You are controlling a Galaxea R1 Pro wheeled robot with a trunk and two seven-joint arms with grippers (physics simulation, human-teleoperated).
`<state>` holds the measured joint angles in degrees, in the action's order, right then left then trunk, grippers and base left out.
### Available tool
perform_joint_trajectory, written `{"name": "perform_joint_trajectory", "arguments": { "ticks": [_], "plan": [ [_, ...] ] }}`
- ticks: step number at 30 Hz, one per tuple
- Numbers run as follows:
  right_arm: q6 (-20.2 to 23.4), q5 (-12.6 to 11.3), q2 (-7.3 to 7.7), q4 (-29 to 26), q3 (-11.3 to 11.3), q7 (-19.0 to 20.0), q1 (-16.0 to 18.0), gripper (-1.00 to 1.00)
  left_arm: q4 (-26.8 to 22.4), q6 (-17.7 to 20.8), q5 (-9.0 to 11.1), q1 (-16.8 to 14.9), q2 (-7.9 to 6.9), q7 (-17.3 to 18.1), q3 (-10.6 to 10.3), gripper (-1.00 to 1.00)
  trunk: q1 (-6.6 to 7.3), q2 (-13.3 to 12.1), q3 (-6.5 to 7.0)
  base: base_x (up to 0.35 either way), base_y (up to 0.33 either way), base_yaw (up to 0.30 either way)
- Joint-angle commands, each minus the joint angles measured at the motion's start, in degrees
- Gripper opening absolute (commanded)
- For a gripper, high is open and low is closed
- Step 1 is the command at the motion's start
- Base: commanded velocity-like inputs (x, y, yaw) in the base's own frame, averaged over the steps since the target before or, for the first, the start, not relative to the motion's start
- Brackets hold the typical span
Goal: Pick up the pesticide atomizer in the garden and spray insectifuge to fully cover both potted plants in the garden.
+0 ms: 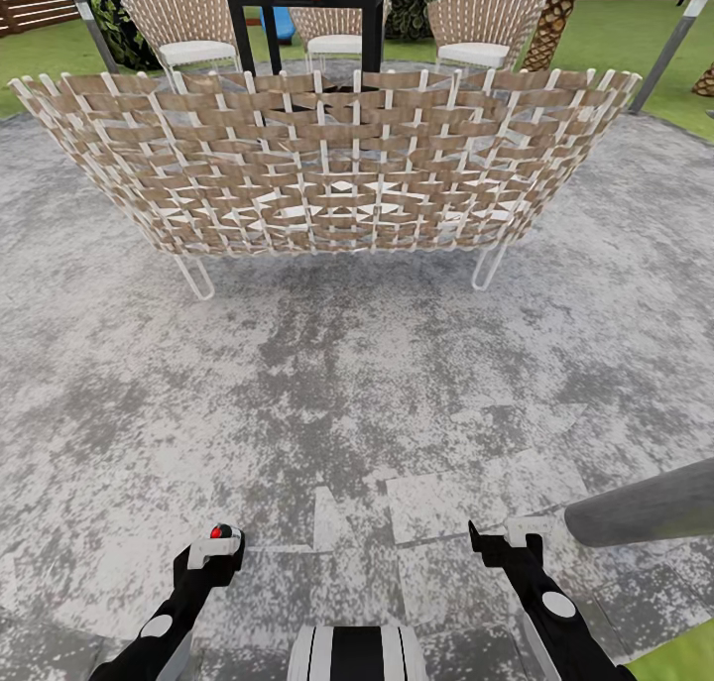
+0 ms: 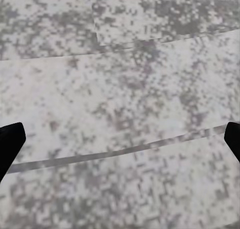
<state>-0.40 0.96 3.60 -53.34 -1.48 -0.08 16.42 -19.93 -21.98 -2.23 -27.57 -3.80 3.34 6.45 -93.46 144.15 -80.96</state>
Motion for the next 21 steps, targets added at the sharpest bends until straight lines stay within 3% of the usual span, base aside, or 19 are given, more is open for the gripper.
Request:
{"name": "perform_joint_trajectory", "arguments": {
  "ticks": [1, 21],
  "plan": [
    [-0.04, 0.1, 0.0, -0.01, -0.02, -0.01, 0.01, 1.0, 0.04, -0.17, -0.24, -0.03, 0.03, 0.35, 0.43, 1.0, 0.01, 0.01, -0.03, 0.013, 0.0, 0.0],
    [-0.04, 0.1, 0.0, -0.01, -0.02, -0.01, 0.01, 1.0, 0.03, -0.17, -0.34, -0.03, 0.1, 0.43, 0.26, 1.0, 0.01, 0.01, -0.03, 0.011, 0.0, 0.0]
  ]
}}
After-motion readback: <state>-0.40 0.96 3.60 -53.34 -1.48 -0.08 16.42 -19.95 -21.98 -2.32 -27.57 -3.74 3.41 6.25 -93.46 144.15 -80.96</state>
